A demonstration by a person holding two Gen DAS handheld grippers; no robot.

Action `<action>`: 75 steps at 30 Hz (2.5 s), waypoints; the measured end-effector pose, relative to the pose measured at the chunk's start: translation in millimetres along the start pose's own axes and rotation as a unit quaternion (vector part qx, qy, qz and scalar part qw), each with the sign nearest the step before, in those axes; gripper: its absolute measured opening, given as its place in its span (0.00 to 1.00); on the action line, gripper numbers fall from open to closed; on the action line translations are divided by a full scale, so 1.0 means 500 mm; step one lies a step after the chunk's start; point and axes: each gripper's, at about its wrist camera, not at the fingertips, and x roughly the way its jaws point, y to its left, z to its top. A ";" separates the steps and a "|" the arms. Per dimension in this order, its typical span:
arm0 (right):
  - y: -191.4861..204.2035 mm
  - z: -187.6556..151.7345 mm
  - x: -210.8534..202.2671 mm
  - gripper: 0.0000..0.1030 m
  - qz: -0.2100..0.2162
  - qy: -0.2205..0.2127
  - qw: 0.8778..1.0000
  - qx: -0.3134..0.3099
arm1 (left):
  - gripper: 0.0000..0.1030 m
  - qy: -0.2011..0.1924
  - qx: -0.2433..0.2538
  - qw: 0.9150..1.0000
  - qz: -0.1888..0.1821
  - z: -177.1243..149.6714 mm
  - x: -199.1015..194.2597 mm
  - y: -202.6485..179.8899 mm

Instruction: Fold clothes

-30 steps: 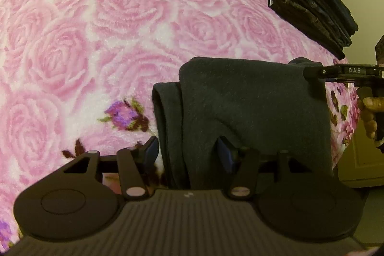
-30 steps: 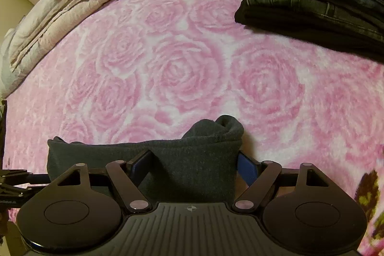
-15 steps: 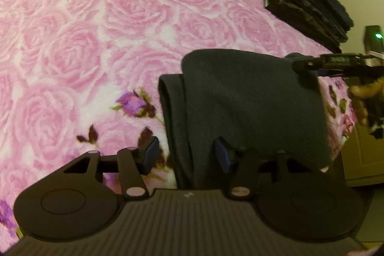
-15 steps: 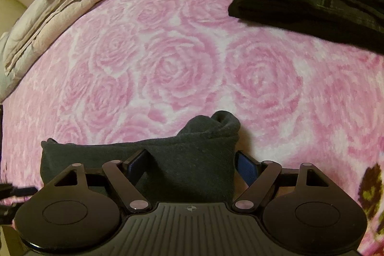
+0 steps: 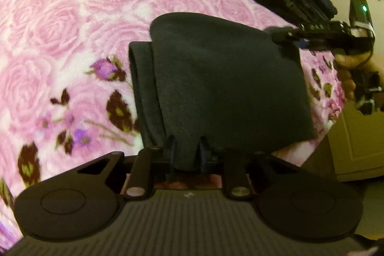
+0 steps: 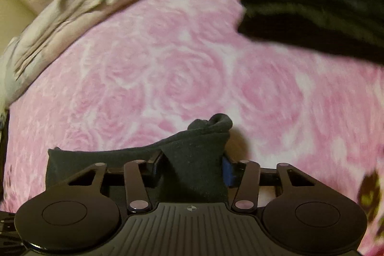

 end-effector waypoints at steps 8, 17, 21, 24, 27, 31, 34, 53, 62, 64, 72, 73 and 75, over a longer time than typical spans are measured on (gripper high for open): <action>0.023 0.019 0.040 0.56 -0.011 0.012 0.999 -0.037 | 0.16 0.000 -0.041 0.999 -0.004 -0.032 0.005 0.013; 0.264 -0.017 -0.007 0.64 0.030 -0.022 0.937 -0.348 | 0.16 -0.025 -0.071 0.997 -0.007 -0.050 -0.004 0.013; 0.380 -0.031 0.086 0.64 0.160 0.074 0.870 -0.461 | 0.16 -0.041 -0.076 0.996 -0.011 -0.061 -0.003 0.019; 0.437 -0.030 0.153 0.64 0.179 0.135 0.834 -0.503 | 0.16 -0.052 -0.074 0.996 -0.008 -0.070 -0.004 0.017; 0.468 -0.024 0.201 0.29 0.185 0.187 0.811 -0.523 | 0.16 -0.064 -0.083 0.994 -0.006 -0.077 -0.004 0.019; 0.481 -0.019 0.194 0.18 0.163 0.195 0.804 -0.538 | 0.15 -0.087 -0.086 0.992 -0.004 -0.088 -0.024 0.010; 0.497 -0.022 0.135 0.18 0.173 0.177 0.796 -0.553 | 0.15 -0.108 -0.093 0.990 -0.007 -0.105 -0.064 -0.007; 0.365 -0.013 0.042 0.57 0.099 0.046 0.901 -0.420 | 0.24 -0.101 -0.118 0.988 -0.026 -0.073 -0.080 0.066; 0.111 0.017 -0.022 0.84 0.008 -0.016 0.989 -0.148 | 0.35 -0.091 -0.080 0.992 -0.018 0.102 -0.001 0.098; 0.066 0.025 0.001 0.84 0.010 -0.009 0.994 -0.104 | 0.34 -0.092 -0.056 0.994 -0.015 0.110 0.003 0.091; -0.032 0.020 -0.008 0.31 0.039 -0.006 0.999 -0.013 | 0.19 -0.110 0.036 0.993 0.005 0.121 0.007 0.047; -0.045 0.013 -0.010 0.31 0.040 -0.006 0.999 0.001 | 0.21 -0.101 0.030 0.994 0.011 0.124 0.020 0.051; -0.053 0.011 -0.004 0.40 0.041 -0.004 0.999 0.003 | 0.25 -0.088 0.021 0.996 0.021 0.129 0.038 0.057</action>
